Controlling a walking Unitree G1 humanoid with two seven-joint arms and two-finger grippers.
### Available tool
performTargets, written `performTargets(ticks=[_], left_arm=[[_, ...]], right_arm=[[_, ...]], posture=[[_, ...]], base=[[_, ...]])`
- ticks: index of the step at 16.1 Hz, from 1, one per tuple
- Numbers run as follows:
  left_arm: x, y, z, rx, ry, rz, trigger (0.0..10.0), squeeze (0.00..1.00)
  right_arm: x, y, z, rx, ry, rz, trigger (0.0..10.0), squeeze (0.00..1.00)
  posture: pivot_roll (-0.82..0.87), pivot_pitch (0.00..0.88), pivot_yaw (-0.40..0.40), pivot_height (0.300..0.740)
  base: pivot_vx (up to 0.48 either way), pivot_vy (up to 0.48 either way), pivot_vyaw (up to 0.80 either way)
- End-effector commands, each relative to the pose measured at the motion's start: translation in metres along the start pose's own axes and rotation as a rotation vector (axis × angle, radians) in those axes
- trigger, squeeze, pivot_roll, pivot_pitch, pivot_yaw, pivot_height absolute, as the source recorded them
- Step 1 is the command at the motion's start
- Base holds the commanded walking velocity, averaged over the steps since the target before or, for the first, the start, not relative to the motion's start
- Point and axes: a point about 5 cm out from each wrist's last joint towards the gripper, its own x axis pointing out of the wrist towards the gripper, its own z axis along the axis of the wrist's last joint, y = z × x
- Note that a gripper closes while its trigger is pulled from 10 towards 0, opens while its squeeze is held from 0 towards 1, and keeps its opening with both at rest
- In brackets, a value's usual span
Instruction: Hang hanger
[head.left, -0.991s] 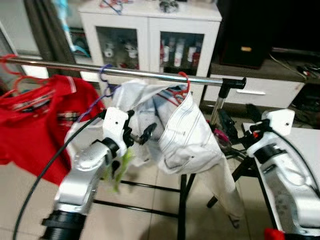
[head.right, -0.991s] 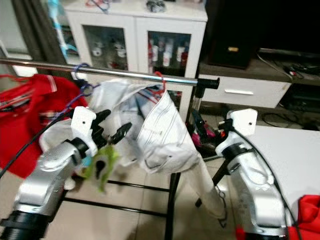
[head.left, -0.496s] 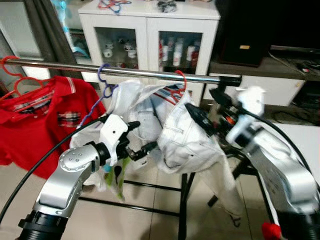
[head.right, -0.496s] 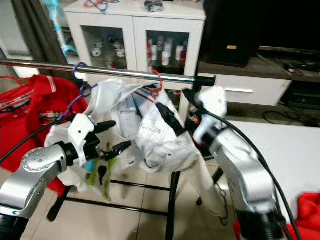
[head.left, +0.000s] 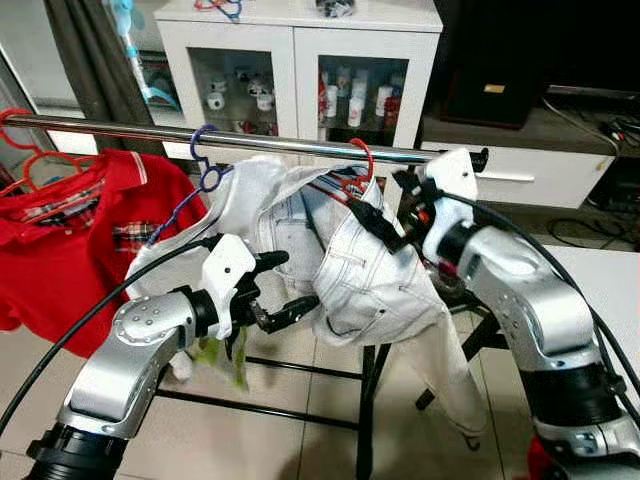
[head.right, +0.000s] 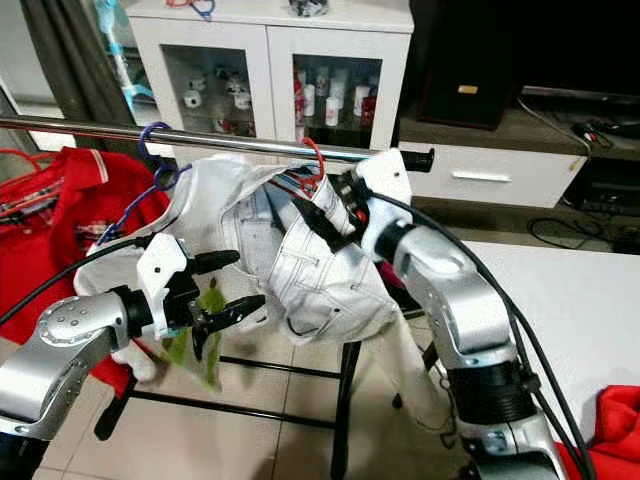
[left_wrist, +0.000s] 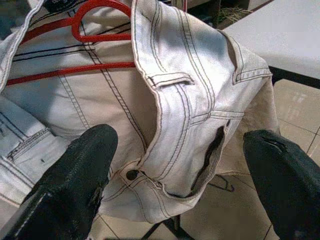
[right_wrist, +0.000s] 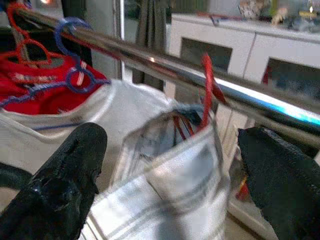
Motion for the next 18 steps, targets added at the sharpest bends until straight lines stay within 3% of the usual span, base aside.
performTargets(ticks=[1, 2, 3, 7, 8, 9, 10, 11, 12, 16, 18], left_arm=[[-0.002, 0.0, 0.002, 0.011, -0.001, -0.001, 10.0, 0.0], [-0.002, 0.0, 0.002, 0.013, -0.002, 0.001, 10.0, 0.0], [-0.001, 0.0, 0.002, 0.015, -0.003, 0.0, 10.0, 0.0], [0.001, 0.0, 0.003, 0.021, -0.008, -0.005, 10.0, 0.0], [0.002, 0.0, 0.003, 0.022, -0.009, -0.006, 10.0, 0.0], [0.002, 0.0, 0.003, 0.023, -0.01, -0.007, 10.0, 0.0], [0.002, 0.0, 0.003, 0.024, -0.01, -0.007, 10.0, 0.0], [0.001, 0.0, 0.002, 0.025, -0.009, -0.006, 10.0, 0.0], [0.001, 0.001, 0.002, 0.026, -0.007, -0.004, 10.0, 0.0], [0.003, 0.007, 0.0, 0.037, 0.001, 0.073, 10.0, 0.0], [0.008, 0.012, 0.004, 0.024, -0.04, 0.184, 10.0, 0.0]], right_arm=[[-0.001, -0.004, 0.006, -0.003, -0.03, -0.015, 10.0, 1.0], [0.001, -0.003, 0.007, 0.009, -0.041, -0.016, 10.0, 0.57], [0.004, -0.002, 0.007, 0.024, -0.041, -0.012, 10.0, 0.0], [0.014, 0.002, 0.002, 0.038, -0.011, -0.032, 10.0, 0.0], [0.018, 0.002, 0.001, 0.059, -0.013, -0.053, 6.9, 0.0], [0.021, 0.002, 0.002, 0.078, -0.02, -0.058, 4.7, 0.0], [0.023, 0.005, 0.004, 0.088, -0.026, -0.034, 4.4, 0.0], [0.024, 0.006, 0.004, 0.084, -0.025, -0.022, 4.8, 0.0], [0.026, 0.01, 0.003, 0.072, -0.014, 0.012, 10.0, 0.0], [0.031, 0.018, -0.004, 0.03, 0.021, 0.041, 10.0, 0.0], [0.023, 0.013, -0.007, 0.034, 0.011, 0.008, 10.0, 0.0]], posture=[[-0.02, 0.0, 0.017, 0.74], [-0.02, 0.0, 0.019, 0.74], [-0.02, 0.0, 0.019, 0.74], [-0.02, 0.0, 0.023, 0.74], [-0.02, 0.0, 0.022, 0.74], [-0.02, 0.0, 0.021, 0.74], [-0.02, 0.0, 0.02, 0.74], [-0.02, 0.0, 0.019, 0.74], [-0.02, 0.0, 0.019, 0.74], [-0.02, 0.0, 0.015, 0.74], [-0.01, 0.0, 0.007, 0.74]], base=[[0.0, 0.0, 0.0], [0.0, 0.0, 0.0], [0.0, 0.0, 0.0], [0.0, 0.0, 0.0], [0.0, 0.0, 0.0], [0.0, 0.0, 0.0], [0.0, 0.0, 0.0], [0.0, 0.0, 0.0], [0.0, 0.0, 0.0], [0.0, 0.0, 0.0], [0.0, 0.0, 0.0]])
